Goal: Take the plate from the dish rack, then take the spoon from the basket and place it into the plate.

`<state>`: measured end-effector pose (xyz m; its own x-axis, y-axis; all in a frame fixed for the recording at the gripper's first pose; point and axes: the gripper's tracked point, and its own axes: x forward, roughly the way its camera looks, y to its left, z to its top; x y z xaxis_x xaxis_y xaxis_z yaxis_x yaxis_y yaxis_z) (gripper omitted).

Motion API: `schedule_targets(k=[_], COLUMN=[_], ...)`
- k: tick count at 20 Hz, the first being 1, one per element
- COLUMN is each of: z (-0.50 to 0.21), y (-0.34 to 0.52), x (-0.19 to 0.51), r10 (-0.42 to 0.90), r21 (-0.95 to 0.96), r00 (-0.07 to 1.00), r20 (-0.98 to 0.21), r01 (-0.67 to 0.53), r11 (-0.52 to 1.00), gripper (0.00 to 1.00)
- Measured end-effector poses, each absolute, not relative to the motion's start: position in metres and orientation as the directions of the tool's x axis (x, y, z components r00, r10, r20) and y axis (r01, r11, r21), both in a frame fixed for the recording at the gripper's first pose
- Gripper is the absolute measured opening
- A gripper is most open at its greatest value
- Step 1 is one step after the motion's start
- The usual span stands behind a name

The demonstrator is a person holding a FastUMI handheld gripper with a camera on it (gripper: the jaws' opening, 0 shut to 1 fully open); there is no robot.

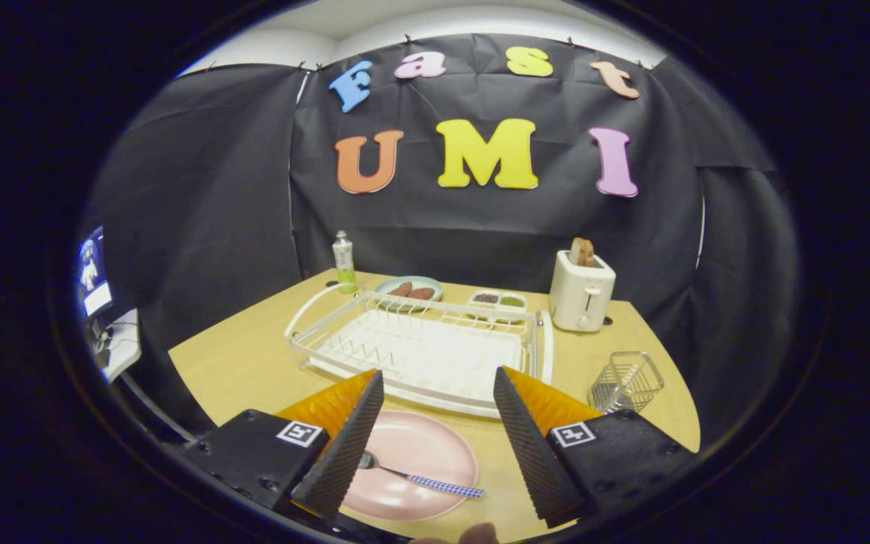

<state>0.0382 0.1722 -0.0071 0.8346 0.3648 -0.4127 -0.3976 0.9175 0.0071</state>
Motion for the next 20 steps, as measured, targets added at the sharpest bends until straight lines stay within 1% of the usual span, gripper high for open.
schedule_targets(k=[6, 7, 8, 12, 15, 20], z=[0.036, 0.041, 0.044, 0.060, 0.063, 0.067], y=[0.133, 0.124, 0.118, 0.089, 0.075, 0.072], x=[0.024, 0.017, 0.011, -0.015, -0.028, -0.031], r10=[0.240, 0.217, 0.202, 0.135, 0.112, 0.113], r21=[-0.036, -0.047, -0.052, -0.058, -0.039, -0.023], r00=[0.945, 0.957, 0.963, 0.986, 0.990, 0.991], r20=[-0.224, -0.194, -0.178, -0.095, -0.083, -0.066], r01=[-0.254, -0.230, -0.214, -0.141, -0.115, -0.115], r11=[0.967, 0.972, 0.975, 0.988, 0.993, 0.993], gripper=[0.95, 0.99, 1.00, 1.00, 1.00, 1.00])
